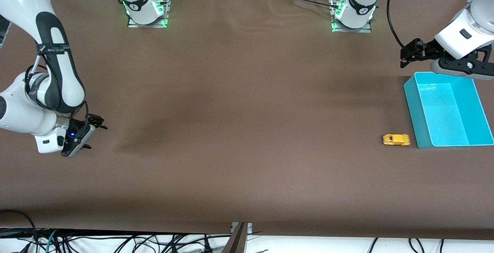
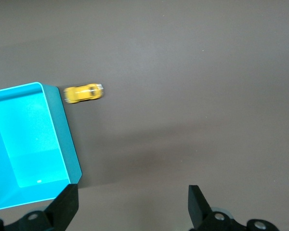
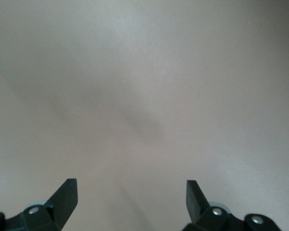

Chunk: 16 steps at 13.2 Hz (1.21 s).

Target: Wind and store yellow beetle car

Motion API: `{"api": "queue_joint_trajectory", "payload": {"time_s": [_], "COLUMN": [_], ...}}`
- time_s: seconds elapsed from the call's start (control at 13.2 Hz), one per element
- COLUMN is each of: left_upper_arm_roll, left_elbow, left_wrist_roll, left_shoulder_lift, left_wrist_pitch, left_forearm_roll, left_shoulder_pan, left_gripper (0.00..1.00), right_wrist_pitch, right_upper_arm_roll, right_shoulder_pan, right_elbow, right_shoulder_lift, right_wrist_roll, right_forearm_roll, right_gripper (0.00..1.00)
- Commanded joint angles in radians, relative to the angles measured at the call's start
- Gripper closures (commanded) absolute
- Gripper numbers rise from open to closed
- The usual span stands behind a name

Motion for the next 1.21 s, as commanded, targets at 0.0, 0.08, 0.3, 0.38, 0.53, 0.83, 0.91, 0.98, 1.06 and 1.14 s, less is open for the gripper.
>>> {"api": "queue_joint_trajectory", "payload": {"time_s": [0.0, 0.08, 0.3, 0.38, 0.53, 0.83, 0.91, 0.98, 1.06, 1.14], "left_upper_arm_roll": [-0.005, -0.004, -0.004, -0.005, -0.004, -0.002, -0.002, -0.004, -0.002, -0.002], "left_elbow": [0.012, 0.012, 0.012, 0.012, 0.009, 0.007, 0.006, -0.002, -0.008, -0.013], "left_wrist_roll": [0.01, 0.01, 0.011, 0.013, 0.142, 0.455, 0.544, 0.634, 0.726, 0.834], "left_shoulder_lift": [0.01, 0.01, 0.042, 0.063, 0.077, 0.181, 0.21, 0.238, 0.272, 0.315], "left_wrist_pitch": [-0.014, -0.014, -0.014, -0.017, -0.02, -0.005, 0.018, 0.051, 0.087, 0.128], "left_forearm_roll": [-0.015, -0.016, -0.024, -0.026, -0.021, 0.008, 0.034, 0.06, 0.08, 0.1], "left_shoulder_pan": [0.018, 0.024, 0.045, 0.051, 0.051, 0.08, 0.082, 0.09, 0.102, 0.116], "left_gripper": [0.0, 0.0, 0.0, 0.0, 0.0, 0.0, 0.0, 0.0, 0.0, 0.0], "right_wrist_pitch": [-0.075, -0.109, -0.279, -0.342, -0.455, -0.58, -0.601, -0.629, -0.688, -0.73], "right_upper_arm_roll": [-0.004, -0.003, -0.001, -0.001, 0.0, -0.009, -0.011, -0.009, -0.001, 0.0], "right_shoulder_pan": [0.049, 0.068, 0.129, 0.141, 0.16, 0.163, 0.158, 0.165, 0.168, 0.169], "right_elbow": [0.008, 0.018, 0.116, 0.162, 0.243, 0.297, 0.299, 0.319, 0.365, 0.404], "right_shoulder_lift": [-0.037, -0.051, -0.063, -0.063, -0.078, -0.155, -0.175, -0.178, -0.18, -0.178], "right_wrist_roll": [0.249, 0.35, 0.64, 0.717, 0.849, 0.975, 0.974, 0.975, 0.975, 0.974], "right_forearm_roll": [-0.054, -0.074, -0.105, -0.105, -0.103, -0.099, -0.097, -0.106, -0.154, -0.194], "right_gripper": [0.0, 0.0, 0.0, 0.0, 0.0, 0.0, 0.0, 0.0, 0.0, 0.0]}}
